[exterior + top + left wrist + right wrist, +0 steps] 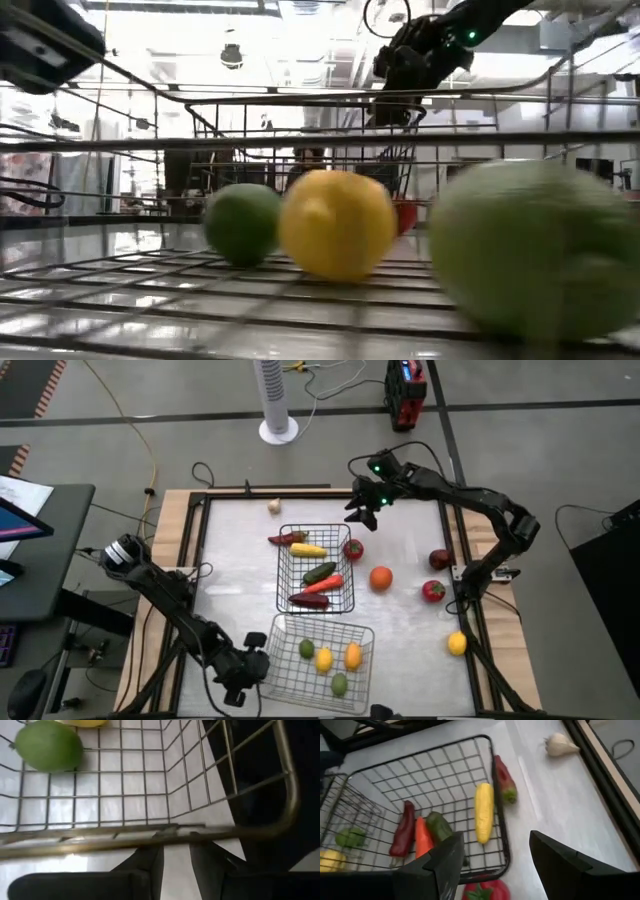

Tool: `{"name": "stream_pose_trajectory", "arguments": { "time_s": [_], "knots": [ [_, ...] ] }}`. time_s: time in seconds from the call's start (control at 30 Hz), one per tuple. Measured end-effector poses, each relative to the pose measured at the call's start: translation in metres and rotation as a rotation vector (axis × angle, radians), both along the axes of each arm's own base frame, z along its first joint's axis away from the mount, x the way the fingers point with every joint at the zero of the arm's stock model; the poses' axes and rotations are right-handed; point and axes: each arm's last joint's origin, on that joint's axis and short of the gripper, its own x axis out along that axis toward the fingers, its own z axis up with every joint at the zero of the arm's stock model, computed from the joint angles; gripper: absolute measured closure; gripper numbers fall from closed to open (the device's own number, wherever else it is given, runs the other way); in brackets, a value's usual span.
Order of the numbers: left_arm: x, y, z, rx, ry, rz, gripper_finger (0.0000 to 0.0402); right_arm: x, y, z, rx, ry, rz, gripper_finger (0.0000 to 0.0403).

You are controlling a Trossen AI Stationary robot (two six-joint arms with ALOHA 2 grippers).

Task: Sort produce into baskets
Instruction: Adjust the wire baskets on the table, then put the white garlic into the black wire basket

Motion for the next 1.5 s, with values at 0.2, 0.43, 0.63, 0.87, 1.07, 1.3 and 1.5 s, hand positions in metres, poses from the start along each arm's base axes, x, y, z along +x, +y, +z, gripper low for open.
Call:
{"name": "stream_pose_trajectory", "arguments": {
  "time_s": [0.2,0.43,0.63,0.87,1.07,1.3,1.5],
  "knots": [
    [-0.003,0.010,-0.001,-0.107,0.201,-0.067,0.0319,-0.009,0.013,0.019,-0.035,-0.017,-0.004,0.0148],
    [-0.016,0.037,0.018,0.126,0.110,0.137,0.0319,-0.009,0.028,0.026,-0.030,-0.004,0.004,0.0148],
    [-0.019,0.079,0.030,0.372,0.020,0.481,0.0319,0.004,0.048,0.026,-0.131,0.037,-0.012,0.0148],
    [0.003,0.139,0.031,0.474,0.080,0.662,0.0339,-0.010,0.058,0.018,-0.215,-0.054,-0.032,0.0148],
    [0.008,0.181,0.032,0.605,0.114,0.624,0.0372,-0.043,0.064,0.001,-0.205,-0.094,-0.100,0.0148],
    [-0.013,0.231,0.007,0.461,0.035,0.679,0.0389,-0.058,0.082,-0.012,-0.217,-0.234,-0.109,0.0148],
    [-0.030,0.271,-0.001,0.457,-0.054,0.795,0.0394,-0.057,0.094,-0.015,-0.199,-0.261,-0.080,0.0148]
  ]
}}
